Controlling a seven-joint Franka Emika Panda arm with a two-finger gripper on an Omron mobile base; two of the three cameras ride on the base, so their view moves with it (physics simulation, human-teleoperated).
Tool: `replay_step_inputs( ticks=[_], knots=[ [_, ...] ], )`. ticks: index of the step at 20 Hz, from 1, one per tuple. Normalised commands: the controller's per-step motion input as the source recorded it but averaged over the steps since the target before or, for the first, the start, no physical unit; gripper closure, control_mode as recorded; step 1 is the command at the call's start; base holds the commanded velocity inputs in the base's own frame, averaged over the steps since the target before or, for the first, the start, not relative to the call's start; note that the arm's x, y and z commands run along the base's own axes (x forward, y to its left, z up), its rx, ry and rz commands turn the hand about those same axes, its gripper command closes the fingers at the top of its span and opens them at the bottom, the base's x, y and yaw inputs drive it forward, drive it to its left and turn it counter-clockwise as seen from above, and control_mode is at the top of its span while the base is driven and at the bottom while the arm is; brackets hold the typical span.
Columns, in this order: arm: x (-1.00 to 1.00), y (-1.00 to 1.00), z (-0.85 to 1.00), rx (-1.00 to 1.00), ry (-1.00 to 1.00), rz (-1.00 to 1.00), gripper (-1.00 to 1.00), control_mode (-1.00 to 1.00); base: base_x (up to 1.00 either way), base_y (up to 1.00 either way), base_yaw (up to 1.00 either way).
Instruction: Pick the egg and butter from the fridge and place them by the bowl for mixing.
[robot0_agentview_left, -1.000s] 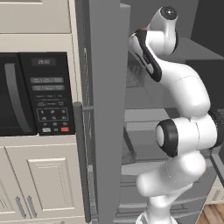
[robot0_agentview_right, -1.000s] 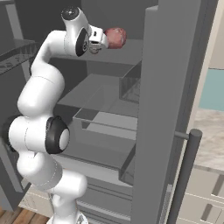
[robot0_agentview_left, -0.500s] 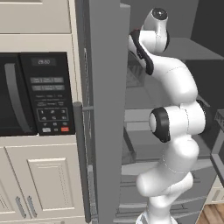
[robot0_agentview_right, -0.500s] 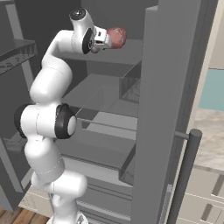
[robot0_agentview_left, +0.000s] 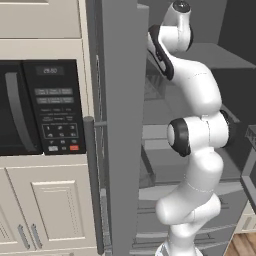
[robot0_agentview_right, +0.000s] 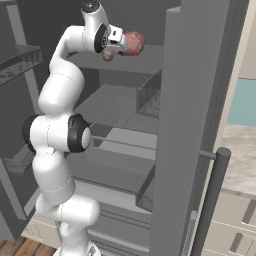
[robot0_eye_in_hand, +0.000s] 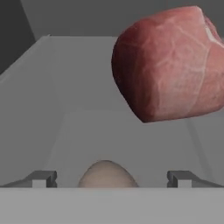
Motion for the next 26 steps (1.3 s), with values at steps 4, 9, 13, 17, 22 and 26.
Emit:
replay_step_inputs(
  ticks=[4, 9, 13, 17, 22, 26],
  knots=[
    [-0.40, 0.00, -0.19, 0.03, 0.15, -0.03, -1.00, -1.00, 0.00, 0.00, 0.00],
    [-0.17, 0.00, -0.10, 0.00, 0.05, -0.01, -1.00, -1.00, 0.00, 0.00, 0.00],
    [0.24, 0.00, -0.05, 0.00, -0.04, 0.00, -1.00, -1.00, 0.00, 0.00, 0.00],
    [0.31, 0.00, -0.11, 0.00, -0.03, 0.00, -1.00, -1.00, 0.00, 0.00, 0.00],
    [0.04, 0.00, -0.13, 0.00, 0.01, 0.00, -1.00, -1.00, 0.00, 0.00, 0.00],
    [0.00, 0.00, -0.13, 0.00, 0.07, 0.00, 1.00, -1.00, 0.00, 0.00, 0.00]
  ],
)
